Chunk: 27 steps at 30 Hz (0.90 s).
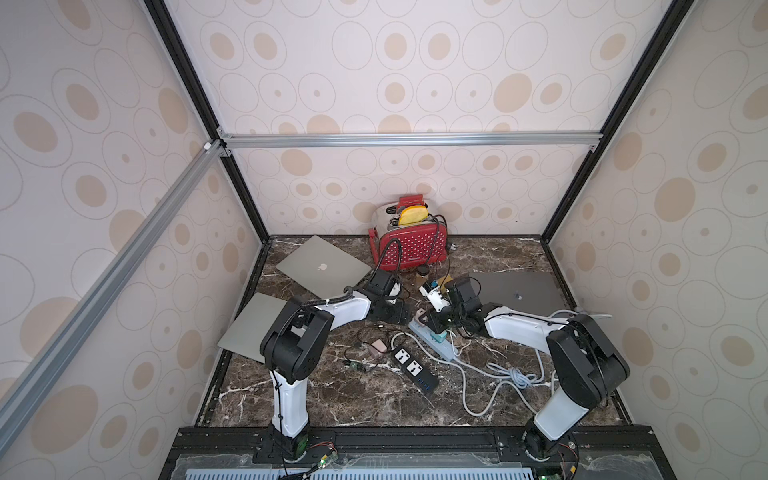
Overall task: Unplug the laptop charger
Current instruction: Remove the plug from the socket.
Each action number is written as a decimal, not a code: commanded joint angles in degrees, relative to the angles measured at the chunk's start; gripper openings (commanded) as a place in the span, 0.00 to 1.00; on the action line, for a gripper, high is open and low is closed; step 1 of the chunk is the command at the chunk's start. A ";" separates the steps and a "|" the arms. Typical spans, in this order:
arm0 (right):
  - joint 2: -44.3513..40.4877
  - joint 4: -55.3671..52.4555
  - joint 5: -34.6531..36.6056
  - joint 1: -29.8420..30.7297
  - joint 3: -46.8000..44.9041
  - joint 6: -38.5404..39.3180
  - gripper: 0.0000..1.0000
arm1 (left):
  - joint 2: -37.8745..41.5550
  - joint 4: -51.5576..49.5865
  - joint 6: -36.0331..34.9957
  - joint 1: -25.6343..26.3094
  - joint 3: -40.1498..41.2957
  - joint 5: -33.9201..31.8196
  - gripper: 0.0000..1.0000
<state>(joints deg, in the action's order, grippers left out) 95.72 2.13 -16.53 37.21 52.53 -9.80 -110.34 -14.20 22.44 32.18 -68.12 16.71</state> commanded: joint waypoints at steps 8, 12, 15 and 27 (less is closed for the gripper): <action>-1.94 2.00 4.98 4.14 4.13 7.82 0.07 | -5.92 -11.65 -1.61 1.14 3.39 -1.46 0.87; -2.08 0.76 7.53 4.43 5.27 5.73 0.07 | -6.02 -11.38 -1.42 1.19 3.67 -1.42 0.86; -1.83 -0.73 8.43 4.40 6.81 2.48 0.07 | -6.28 -11.28 -1.50 1.20 3.63 -1.32 0.86; -0.38 0.97 4.70 3.10 7.98 -3.07 0.07 | -5.93 -10.68 -1.52 1.30 4.41 -1.33 0.86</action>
<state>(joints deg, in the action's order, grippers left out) 96.18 -3.95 -10.17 40.36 56.38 -10.70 -110.67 -13.93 21.58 32.60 -68.25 16.60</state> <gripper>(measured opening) 0.297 0.857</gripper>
